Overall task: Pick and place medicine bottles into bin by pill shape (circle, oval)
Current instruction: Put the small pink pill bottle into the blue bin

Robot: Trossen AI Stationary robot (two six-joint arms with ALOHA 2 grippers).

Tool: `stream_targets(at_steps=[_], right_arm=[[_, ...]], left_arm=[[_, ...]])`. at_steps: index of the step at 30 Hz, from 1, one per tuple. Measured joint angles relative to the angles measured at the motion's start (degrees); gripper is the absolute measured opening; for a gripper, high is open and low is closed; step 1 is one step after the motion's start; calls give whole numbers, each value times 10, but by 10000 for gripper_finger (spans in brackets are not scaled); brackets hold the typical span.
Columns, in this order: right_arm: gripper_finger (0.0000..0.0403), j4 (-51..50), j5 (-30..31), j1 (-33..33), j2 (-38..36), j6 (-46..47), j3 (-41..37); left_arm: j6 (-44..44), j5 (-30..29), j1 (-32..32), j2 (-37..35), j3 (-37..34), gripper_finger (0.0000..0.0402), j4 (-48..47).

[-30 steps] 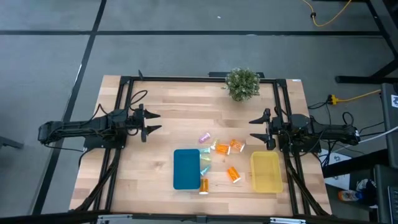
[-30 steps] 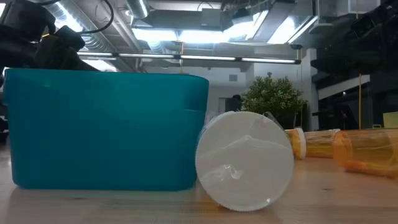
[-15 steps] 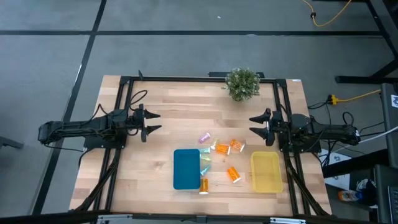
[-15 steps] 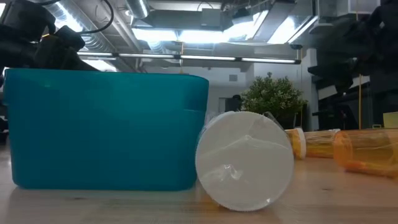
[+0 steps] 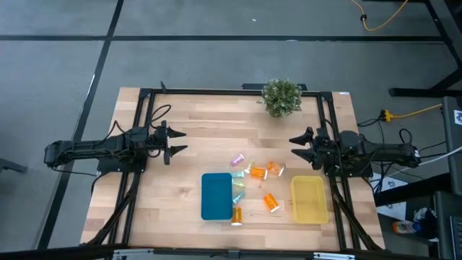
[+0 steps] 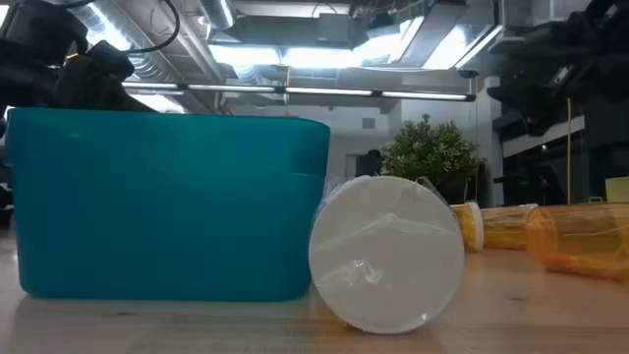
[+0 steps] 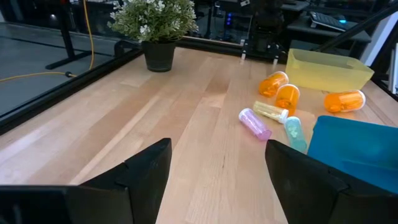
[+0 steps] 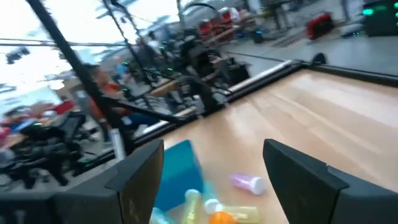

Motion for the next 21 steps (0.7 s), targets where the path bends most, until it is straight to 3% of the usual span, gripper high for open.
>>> stream_targets(at_steps=[5, 21], right_arm=[[276, -7, 31, -22, 84, -32, 48], [276, -128, 9, -105, 443, -46, 305]], left_arm=[[0, 0, 0, 0, 0, 254, 0], [0, 0, 0, 0, 0, 254, 0]])
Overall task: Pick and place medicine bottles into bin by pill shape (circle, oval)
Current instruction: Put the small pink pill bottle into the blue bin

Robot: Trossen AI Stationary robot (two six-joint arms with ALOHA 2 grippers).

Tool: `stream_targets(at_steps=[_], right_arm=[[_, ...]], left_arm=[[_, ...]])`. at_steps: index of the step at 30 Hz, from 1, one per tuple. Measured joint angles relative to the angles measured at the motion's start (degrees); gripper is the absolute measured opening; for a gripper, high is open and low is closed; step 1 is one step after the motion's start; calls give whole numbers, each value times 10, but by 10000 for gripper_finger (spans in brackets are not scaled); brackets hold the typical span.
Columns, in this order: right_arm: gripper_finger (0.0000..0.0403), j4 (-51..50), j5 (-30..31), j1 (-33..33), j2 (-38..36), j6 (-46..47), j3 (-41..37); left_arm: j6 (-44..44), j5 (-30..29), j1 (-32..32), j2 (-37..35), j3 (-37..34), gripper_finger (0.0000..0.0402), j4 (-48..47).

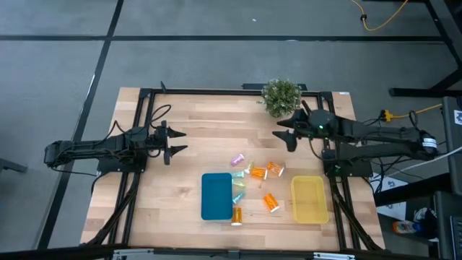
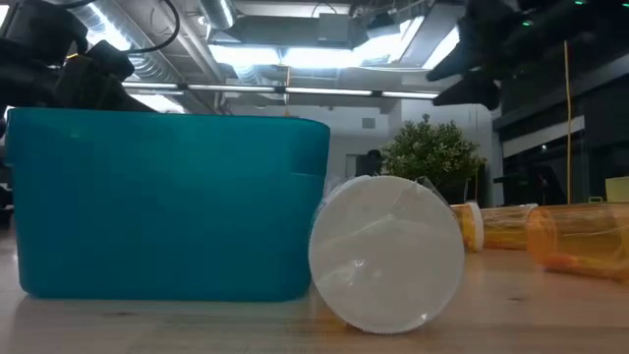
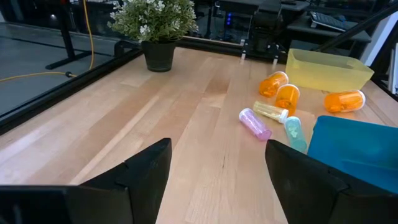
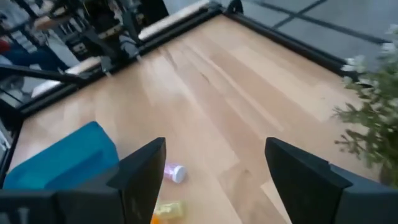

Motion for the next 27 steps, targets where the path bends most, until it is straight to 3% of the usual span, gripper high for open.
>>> stream_targets(at_steps=[4, 11, 19, 27], right_arm=[[276, 0, -31, -5, 60, -17, 42], [276, -15, -35, -5, 128, -56, 84], [276, -42, -87, -6, 172, -129, 88], [276, -25, -91, -53, 209, -105, 88]], left_arm=[[0, 0, 0, 0, 0, 254, 0], [0, 0, 0, 0, 0, 254, 0], [0, 0, 0, 0, 0, 254, 0], [0, 0, 0, 0, 0, 254, 0]])
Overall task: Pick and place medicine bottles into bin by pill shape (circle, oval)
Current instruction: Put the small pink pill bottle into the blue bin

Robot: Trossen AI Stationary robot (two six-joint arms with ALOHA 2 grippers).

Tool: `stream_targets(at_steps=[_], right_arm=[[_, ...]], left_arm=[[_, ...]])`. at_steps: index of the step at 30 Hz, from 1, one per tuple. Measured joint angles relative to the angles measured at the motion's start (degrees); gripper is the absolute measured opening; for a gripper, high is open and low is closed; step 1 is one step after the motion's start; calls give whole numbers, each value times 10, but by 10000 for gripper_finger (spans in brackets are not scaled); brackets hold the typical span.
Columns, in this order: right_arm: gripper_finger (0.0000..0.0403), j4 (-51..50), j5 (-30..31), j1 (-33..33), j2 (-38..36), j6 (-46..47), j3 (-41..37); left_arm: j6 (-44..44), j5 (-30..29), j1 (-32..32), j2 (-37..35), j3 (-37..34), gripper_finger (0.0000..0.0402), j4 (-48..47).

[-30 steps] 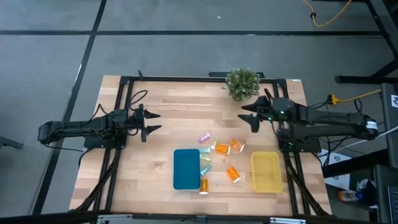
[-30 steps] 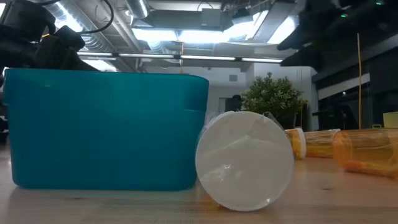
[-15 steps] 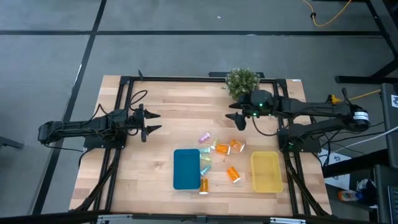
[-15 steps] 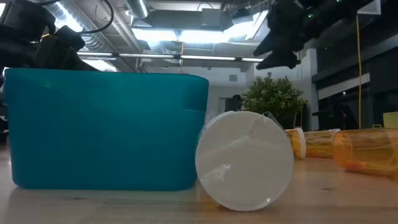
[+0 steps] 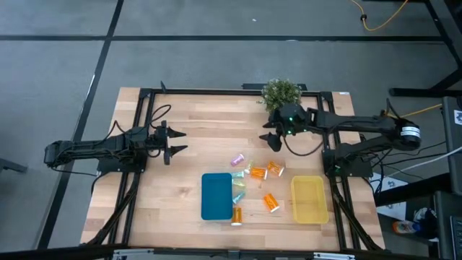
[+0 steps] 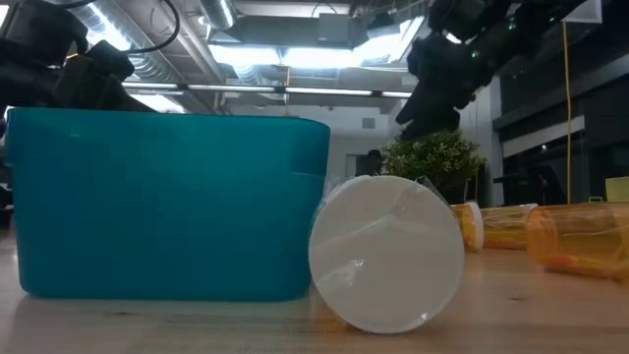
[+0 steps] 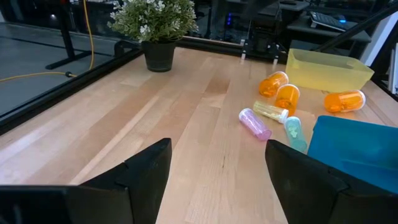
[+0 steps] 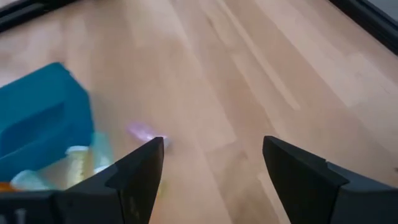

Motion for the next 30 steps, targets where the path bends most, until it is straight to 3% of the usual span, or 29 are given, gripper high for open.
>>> stream_targets(at_steps=[6, 13, 30], right_arm=[[276, 1, -7, -45, 24, 3, 0], [276, -4, -73, -73, 47, 2, 9], [276, -7, -75, -63, 47, 2, 52]], left_arm=[[0, 0, 0, 0, 0, 254, 0], [0, 0, 0, 0, 0, 254, 0], [0, 0, 0, 0, 0, 254, 0]])
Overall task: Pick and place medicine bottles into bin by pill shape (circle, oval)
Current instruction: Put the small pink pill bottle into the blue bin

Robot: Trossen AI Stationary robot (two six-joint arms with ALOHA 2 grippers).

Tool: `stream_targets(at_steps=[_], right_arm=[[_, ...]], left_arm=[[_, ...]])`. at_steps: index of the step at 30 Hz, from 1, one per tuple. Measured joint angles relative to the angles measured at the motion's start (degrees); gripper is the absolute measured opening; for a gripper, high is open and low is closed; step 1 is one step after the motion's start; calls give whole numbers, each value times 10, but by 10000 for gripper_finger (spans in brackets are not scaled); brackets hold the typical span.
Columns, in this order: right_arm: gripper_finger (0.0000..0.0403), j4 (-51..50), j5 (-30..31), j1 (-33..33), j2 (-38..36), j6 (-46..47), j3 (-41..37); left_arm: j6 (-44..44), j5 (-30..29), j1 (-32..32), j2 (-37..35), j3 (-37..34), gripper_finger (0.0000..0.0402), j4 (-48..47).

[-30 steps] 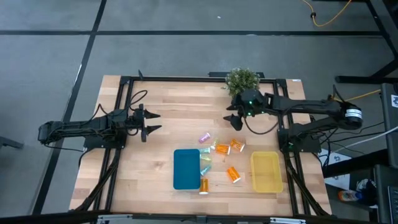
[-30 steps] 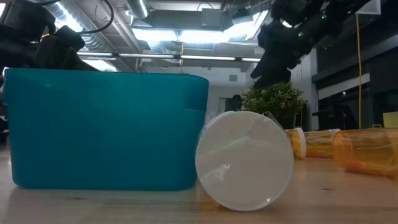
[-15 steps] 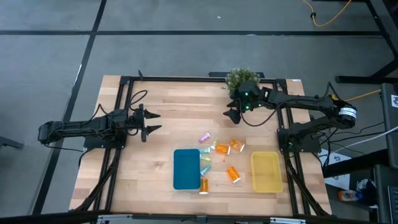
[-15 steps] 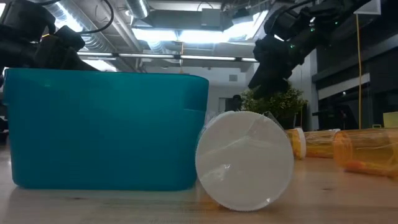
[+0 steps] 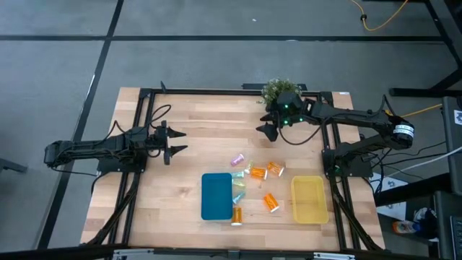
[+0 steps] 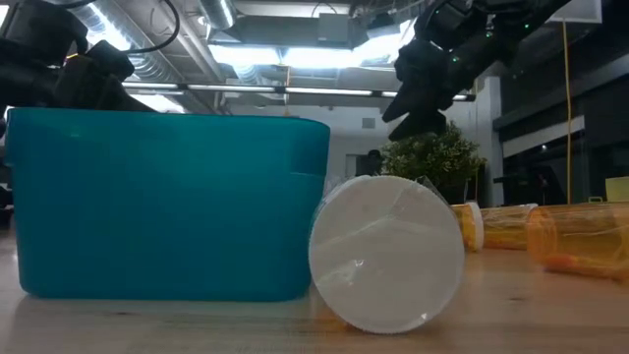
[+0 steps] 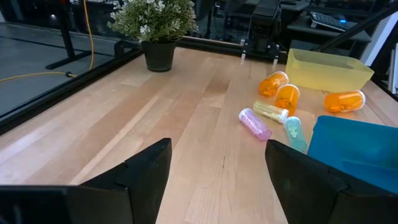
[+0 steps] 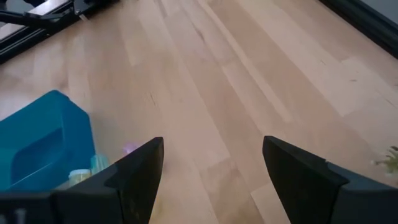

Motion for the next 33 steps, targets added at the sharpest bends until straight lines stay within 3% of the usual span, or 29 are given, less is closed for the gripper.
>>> stream_targets(at_steps=[9, 12, 21, 24, 28, 33], right_arm=[[276, -1, 0, 26, 0, 3, 0], [276, -1, 0, 32, 0, 5, 0], [276, 8, 0, 45, 0, 15, 0], [276, 8, 1, 45, 0, 15, 0], [276, 8, 1, 45, 0, 15, 0], [276, 8, 1, 45, 0, 15, 0]], left_arm=[[53, -30, 0, 0, 0, 254, 5], [-3, -25, 0, 0, 0, 254, 8], [-280, -116, 0, 0, 0, 254, 103], [-290, -41, -10, 4, 11, 254, 148], [-259, -30, -41, 59, 74, 254, 150], [-182, -31, -80, 202, 188, 254, 133]])
